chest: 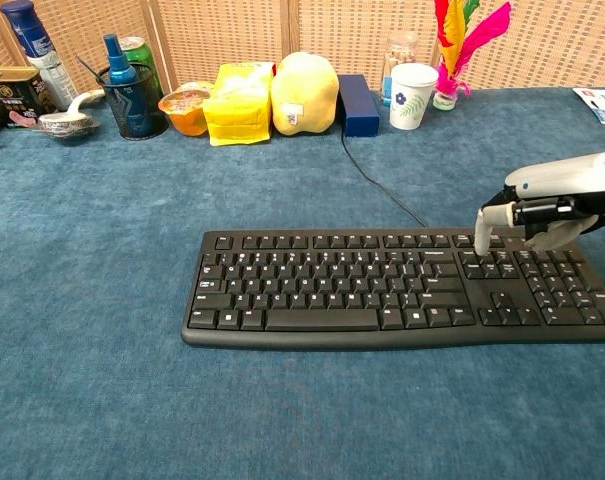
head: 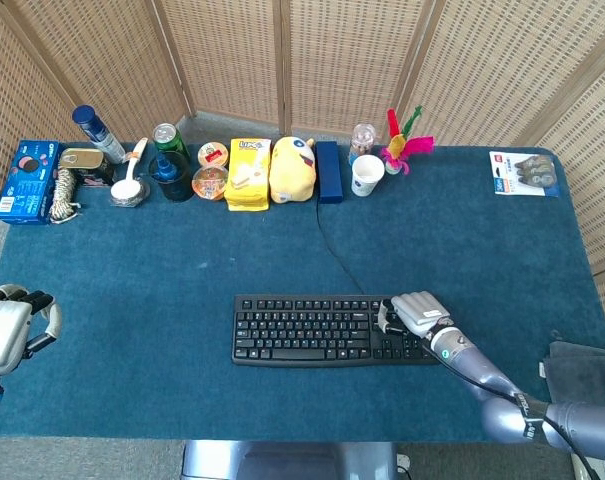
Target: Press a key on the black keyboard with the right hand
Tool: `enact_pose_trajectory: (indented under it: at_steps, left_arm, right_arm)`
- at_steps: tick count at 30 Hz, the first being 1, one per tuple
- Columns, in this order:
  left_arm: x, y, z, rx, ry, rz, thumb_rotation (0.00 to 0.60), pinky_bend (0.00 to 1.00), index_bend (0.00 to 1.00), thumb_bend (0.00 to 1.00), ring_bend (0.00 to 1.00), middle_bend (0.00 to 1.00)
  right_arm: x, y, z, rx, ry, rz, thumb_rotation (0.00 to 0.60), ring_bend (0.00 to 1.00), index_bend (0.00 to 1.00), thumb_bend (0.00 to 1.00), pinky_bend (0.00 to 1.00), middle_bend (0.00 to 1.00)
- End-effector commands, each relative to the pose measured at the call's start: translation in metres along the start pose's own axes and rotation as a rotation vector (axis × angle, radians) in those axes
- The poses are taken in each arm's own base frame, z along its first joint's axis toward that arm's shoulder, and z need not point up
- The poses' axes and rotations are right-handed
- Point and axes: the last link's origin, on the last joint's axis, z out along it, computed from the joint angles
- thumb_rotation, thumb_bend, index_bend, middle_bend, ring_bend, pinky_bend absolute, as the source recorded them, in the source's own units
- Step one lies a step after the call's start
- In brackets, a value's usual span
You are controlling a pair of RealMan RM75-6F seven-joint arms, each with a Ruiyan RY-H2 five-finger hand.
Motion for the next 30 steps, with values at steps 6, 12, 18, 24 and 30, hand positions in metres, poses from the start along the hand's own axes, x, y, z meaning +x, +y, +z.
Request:
enact_pose_trajectory:
  at_steps: [6, 12, 18, 24, 30]
  left_arm:
    - [-0.001, -0.001, 0.0, 0.003, -0.003, 0.002, 0.008, 0.29, 0.61, 0.53, 0.51, 0.58]
    - [-0.003, -0.003, -0.001, 0.007, -0.002, 0.001, 0.003, 0.29, 0.61, 0.53, 0.51, 0.58]
    - [-0.005, -0.004, -0.002, 0.008, -0.004, -0.002, 0.004, 0.29, 0.61, 0.53, 0.51, 0.58]
    - [-0.004, -0.006, -0.002, 0.011, 0.003, -0.003, 0.004, 0.29, 0.61, 0.53, 0.51, 0.58]
    - [-0.007, -0.007, -0.004, 0.012, 0.001, -0.014, 0.005, 0.29, 0.61, 0.53, 0.51, 0.58]
  right_arm:
    - [-0.001, 0.001, 0.003, -0.015, -0.003, -0.014, 0.0, 1.0, 0.33, 0.66, 0.92, 0.99]
    - [-0.003, 0.0, 0.005, -0.024, -0.011, -0.03, 0.0, 1.0, 0.33, 0.66, 0.92, 0.99]
    - [-0.005, -0.001, 0.005, -0.026, -0.013, -0.032, 0.0, 1.0, 0.33, 0.66, 0.92, 0.99]
    - [-0.002, -0.004, 0.004, -0.025, 0.001, -0.038, 0.0, 1.0, 0.33, 0.66, 0.92, 0.98]
    - [0.03, -0.002, -0.027, -0.026, 0.123, 0.004, 0.0, 1.0, 0.33, 0.65, 0.91, 0.95]
